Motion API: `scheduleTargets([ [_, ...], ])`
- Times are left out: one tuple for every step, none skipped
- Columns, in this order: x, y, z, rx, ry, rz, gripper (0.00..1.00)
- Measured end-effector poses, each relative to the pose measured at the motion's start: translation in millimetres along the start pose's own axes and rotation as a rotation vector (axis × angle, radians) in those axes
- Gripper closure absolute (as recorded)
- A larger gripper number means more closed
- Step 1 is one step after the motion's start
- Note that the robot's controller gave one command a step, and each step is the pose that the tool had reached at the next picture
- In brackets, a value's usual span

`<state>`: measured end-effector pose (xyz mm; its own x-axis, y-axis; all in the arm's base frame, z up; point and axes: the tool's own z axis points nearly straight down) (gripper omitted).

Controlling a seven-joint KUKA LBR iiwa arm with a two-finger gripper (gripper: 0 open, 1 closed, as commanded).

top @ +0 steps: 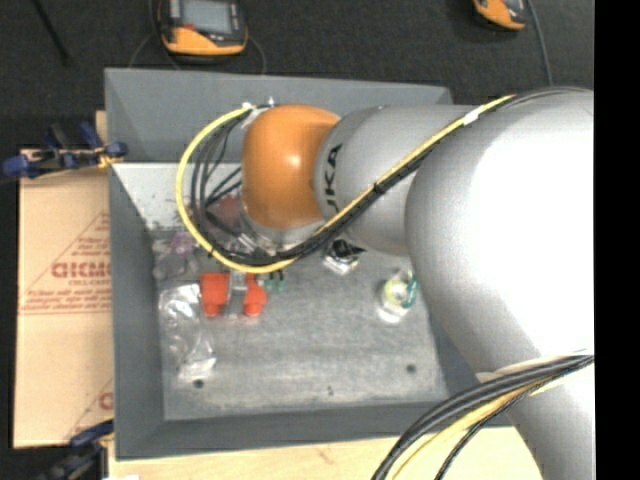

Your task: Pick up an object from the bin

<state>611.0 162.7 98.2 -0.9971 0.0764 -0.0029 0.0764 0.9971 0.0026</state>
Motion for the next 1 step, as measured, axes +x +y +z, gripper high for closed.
scheduleTargets([
  [0.6,8.5,-110.7,0.002,-0.007,-0.448,1.0],
])
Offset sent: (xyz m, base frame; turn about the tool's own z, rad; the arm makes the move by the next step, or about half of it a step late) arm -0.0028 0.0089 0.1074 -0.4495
